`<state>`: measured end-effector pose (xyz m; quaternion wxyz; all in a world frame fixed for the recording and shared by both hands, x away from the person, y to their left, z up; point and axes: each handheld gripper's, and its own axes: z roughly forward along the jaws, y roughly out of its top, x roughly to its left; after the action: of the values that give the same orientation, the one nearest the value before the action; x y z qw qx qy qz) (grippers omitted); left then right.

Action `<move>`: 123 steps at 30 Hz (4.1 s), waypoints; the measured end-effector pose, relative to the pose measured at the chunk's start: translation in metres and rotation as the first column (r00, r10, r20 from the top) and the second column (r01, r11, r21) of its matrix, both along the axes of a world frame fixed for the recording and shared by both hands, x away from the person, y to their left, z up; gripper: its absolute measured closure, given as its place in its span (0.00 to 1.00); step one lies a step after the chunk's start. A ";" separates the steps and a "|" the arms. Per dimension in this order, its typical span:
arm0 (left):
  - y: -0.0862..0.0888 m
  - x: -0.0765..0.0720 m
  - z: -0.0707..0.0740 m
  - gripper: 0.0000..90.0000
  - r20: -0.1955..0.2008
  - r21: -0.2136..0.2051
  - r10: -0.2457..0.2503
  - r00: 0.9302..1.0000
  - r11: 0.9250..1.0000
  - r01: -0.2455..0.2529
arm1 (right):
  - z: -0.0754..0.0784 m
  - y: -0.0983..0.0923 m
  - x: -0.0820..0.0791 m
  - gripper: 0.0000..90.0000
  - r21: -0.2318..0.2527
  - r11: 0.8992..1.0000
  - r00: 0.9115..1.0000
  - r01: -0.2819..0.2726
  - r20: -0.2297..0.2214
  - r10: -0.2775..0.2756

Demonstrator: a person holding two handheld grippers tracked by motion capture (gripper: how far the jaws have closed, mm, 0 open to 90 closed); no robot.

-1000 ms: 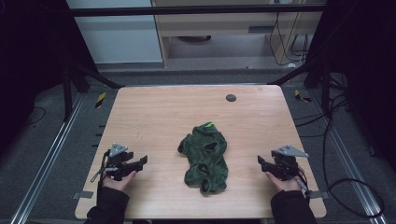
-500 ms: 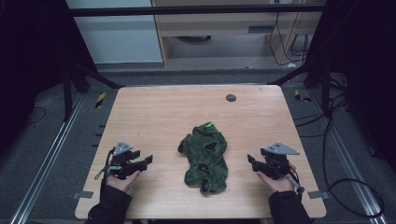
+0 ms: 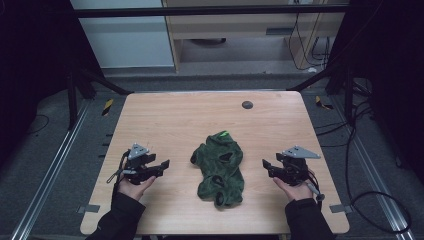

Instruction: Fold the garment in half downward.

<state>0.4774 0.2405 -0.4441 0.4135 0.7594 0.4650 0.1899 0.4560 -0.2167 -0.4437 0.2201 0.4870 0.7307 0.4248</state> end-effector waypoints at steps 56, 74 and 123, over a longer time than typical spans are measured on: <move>-0.078 0.085 -0.006 0.47 -0.051 0.020 -0.079 0.996 0.997 0.080 | -0.007 0.062 0.088 0.57 -0.032 0.998 0.995 -0.049 -0.085 0.046; -0.097 0.098 -0.026 0.52 -0.108 0.056 -0.098 0.989 0.993 0.104 | -0.028 0.077 0.105 0.59 -0.036 0.997 0.989 -0.070 -0.135 0.065; -0.117 0.094 -0.021 0.94 -0.151 0.057 -0.179 0.972 0.980 0.190 | -0.027 0.084 0.105 0.93 -0.020 0.987 0.973 -0.159 -0.174 0.153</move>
<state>0.5718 0.1232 -0.4654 0.3672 0.8253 0.4143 0.1113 0.5613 -0.1329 -0.4703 0.1305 0.4592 0.7900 0.3847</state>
